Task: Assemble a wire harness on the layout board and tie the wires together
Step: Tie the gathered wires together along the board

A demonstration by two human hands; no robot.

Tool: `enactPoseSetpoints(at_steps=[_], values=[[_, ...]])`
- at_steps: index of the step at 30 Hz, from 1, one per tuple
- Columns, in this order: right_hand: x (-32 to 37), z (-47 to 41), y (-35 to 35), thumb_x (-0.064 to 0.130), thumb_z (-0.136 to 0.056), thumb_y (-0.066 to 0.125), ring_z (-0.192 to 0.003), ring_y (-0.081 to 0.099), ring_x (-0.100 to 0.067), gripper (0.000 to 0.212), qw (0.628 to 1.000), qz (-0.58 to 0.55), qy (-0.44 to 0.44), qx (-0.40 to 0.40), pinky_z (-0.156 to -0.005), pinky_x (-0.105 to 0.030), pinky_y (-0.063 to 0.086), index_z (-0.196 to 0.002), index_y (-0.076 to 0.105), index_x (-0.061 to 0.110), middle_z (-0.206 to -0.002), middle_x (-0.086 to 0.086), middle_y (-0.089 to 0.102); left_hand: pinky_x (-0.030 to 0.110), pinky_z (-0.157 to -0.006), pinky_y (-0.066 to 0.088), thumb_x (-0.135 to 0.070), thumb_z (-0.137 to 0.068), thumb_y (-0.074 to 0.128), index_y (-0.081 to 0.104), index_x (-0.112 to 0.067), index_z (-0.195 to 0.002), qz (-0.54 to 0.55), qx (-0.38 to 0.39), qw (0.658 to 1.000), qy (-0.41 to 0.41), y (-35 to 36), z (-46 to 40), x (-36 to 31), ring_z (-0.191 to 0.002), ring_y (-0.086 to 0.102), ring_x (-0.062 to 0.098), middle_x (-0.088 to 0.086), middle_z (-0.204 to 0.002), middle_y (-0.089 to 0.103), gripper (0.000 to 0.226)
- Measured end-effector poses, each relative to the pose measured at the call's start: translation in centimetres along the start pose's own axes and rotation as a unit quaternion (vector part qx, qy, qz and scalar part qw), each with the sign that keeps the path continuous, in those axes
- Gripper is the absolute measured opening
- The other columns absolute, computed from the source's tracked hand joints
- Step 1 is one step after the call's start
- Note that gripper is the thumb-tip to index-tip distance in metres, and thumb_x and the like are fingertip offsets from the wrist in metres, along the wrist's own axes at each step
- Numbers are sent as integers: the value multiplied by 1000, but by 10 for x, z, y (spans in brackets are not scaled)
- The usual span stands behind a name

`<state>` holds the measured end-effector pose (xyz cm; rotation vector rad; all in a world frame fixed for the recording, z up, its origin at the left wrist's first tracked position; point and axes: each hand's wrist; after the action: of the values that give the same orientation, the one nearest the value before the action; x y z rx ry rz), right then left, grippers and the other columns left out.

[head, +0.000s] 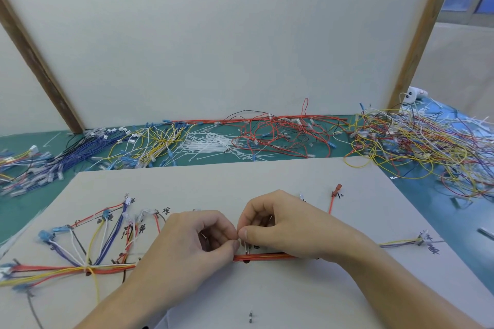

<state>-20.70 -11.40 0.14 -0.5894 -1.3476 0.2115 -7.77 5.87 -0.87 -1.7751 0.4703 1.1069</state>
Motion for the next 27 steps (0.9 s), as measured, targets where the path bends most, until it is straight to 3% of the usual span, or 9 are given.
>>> enactPoseSetpoints(at_steps=[19, 27], values=[[2, 1, -2, 25, -95, 66, -58, 57, 4, 9, 999, 41, -15, 19, -56, -8, 41, -91, 74, 21, -69, 18, 69, 10, -52, 40, -15, -82, 83, 78, -31, -83, 4, -10, 1000, -9, 1, -1, 2, -52, 55, 0, -3, -72, 76, 17], [5, 2, -2, 28, -100, 59, -64, 57, 3, 11, 991, 120, -43, 35, -61, -11, 40, -96, 69, 26, -77, 16, 67, 11, -53, 40, -19, -83, 85, 79, -30, -83, 20, -3, 1000, -13, 0, -2, 1, -53, 55, 0, -5, -71, 77, 13]])
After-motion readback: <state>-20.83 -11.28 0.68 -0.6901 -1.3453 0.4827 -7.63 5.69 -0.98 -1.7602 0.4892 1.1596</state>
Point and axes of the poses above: each hand's wrist, its own z-axis away from the middle knuckle, its own y-axis out of the palm, x = y × z
